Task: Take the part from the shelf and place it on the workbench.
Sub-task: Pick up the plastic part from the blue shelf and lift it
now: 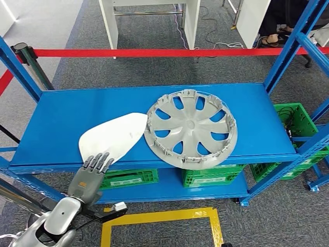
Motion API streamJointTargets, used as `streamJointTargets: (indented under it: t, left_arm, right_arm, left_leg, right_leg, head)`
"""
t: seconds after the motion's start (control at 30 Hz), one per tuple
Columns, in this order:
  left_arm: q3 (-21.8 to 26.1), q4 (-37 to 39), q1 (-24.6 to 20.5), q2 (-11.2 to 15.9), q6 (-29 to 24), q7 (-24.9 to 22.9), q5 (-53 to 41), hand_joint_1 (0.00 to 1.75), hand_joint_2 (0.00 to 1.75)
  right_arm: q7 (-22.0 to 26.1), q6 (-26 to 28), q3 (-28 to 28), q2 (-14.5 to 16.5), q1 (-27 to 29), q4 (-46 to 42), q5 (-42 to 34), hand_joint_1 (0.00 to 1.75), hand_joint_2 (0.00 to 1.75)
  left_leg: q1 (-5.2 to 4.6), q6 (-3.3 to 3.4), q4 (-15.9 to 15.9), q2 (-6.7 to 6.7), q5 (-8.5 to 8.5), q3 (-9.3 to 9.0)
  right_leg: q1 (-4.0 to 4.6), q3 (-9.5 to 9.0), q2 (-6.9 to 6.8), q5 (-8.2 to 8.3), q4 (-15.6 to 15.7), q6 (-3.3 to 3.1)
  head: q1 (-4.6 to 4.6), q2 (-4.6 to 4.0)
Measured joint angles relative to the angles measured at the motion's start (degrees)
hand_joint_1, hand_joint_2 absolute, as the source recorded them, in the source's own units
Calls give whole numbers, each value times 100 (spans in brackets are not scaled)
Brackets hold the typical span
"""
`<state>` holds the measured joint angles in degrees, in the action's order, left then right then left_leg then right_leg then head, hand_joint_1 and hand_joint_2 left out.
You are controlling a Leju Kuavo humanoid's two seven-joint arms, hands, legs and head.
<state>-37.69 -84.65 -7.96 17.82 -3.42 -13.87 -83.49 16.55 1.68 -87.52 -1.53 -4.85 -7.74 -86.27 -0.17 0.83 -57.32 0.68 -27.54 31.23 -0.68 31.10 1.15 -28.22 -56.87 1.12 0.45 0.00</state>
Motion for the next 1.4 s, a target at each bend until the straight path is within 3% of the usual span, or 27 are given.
streamJointTargets:
  t: [0.77, 1.4]
  left_arm:
    - [80, -52, 67, 1, 1, -234, -277, 0, 175]
    - [583, -18, 174, -38, 86, -516, -414, 0, 175]
  right_arm:
    - [0, 18, 0, 0, 3, 0, -10, 0, 0]
    - [-31, 61, 0, 0, 13, 0, -10, 0, 0]
  left_leg:
    - [0, 0, 0, 0, 0, 0]
    - [0, 0, 0, 0, 0, 0]
  right_leg:
    - [0, 0, 0, 0, 0, 0]
    - [0, 0, 1, 0, 0, 0]
  head:
    - [-1, 0]
    - [-1, 0]
